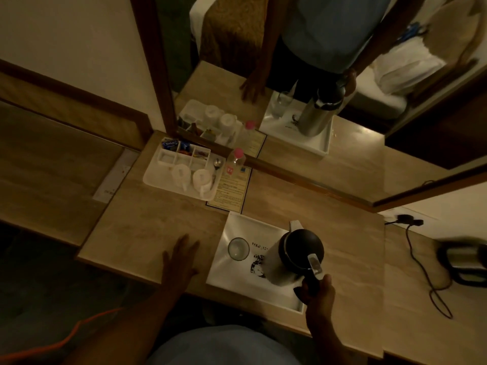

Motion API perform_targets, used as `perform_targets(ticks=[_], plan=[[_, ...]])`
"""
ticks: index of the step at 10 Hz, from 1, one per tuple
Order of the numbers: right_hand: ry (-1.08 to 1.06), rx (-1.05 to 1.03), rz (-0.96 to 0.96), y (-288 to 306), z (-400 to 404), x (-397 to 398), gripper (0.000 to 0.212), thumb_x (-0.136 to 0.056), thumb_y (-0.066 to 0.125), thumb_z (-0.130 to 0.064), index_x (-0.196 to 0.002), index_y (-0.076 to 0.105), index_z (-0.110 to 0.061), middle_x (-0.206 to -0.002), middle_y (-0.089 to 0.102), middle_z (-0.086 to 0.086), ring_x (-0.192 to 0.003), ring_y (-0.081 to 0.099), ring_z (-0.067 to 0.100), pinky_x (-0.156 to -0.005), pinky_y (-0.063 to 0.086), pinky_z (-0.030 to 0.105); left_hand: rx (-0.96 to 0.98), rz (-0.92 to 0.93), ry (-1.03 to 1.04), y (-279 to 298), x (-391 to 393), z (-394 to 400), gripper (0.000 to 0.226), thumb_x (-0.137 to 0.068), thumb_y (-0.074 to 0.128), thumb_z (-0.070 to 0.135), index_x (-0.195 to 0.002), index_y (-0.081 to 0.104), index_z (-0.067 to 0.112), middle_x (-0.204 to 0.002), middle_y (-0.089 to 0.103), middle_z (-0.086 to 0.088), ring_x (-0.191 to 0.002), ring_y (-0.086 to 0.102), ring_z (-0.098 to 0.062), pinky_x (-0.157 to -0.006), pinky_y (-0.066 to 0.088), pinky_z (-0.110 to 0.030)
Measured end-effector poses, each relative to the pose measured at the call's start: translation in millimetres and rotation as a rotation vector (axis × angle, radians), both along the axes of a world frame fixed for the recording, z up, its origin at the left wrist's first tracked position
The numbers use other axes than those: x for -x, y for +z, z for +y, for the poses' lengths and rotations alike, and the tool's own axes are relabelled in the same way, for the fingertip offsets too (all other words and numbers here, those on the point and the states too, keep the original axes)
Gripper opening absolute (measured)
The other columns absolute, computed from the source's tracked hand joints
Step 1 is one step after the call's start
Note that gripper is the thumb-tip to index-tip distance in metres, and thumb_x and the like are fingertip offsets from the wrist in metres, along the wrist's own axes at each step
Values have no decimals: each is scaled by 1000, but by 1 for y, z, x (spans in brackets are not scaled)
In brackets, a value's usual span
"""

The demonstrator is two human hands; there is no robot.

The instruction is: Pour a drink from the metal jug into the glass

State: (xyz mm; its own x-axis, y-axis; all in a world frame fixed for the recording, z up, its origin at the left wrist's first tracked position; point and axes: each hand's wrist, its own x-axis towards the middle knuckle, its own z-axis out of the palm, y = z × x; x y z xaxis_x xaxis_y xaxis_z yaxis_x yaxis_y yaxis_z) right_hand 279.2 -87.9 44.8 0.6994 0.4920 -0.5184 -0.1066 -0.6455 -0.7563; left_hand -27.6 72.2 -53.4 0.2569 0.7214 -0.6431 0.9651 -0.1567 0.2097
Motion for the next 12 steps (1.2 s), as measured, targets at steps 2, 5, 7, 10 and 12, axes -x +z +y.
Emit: perform_targets(ticks=[2,5,7,10,12], plan=[[-377,-158,101,-20,10,7,47,-106,31,-35,-72,50,-10,-63,46,14,-61,45,27,-81,50,53,-19,-9,3,-3,0,-1,89,-101,62,45,-168,4,36,-176,-13,-2,-166,-8,-23,-130,17,-60],[-452,-236,204,-34,-8,4,41,-104,34,-26,-69,50,-12,-47,50,-1,-50,51,18,-81,52,48,-43,20,-28,0,-1,-2,90,-100,61,48,-168,2,36,-176,-12,-3,-166,-7,-23,-130,21,-59],[-412,-240,193,-42,-22,8,40,-106,34,-22,-75,56,-7,-44,56,-5,-58,53,27,-80,55,48,-40,-15,7,3,-3,-2,90,-99,66,43,-168,8,36,-177,-9,-2,-166,-6,-23,-131,19,-60],[-2,-245,6,-44,-39,-3,64,-109,25,-16,-55,57,-7,-47,54,11,-48,51,32,-77,54,64,-33,-30,34,15,-6,-7,90,-100,66,40,-168,8,32,-176,-9,-6,-166,-5,-25,-132,18,-58],[272,-395,-332,-28,-51,-34,52,-102,35,-47,-74,69,-18,-71,70,2,-62,65,22,-56,47,31,-137,-34,105,28,-15,-19,81,-102,62,41,-167,16,28,-176,5,-5,-165,8,-24,-132,22,-49]])
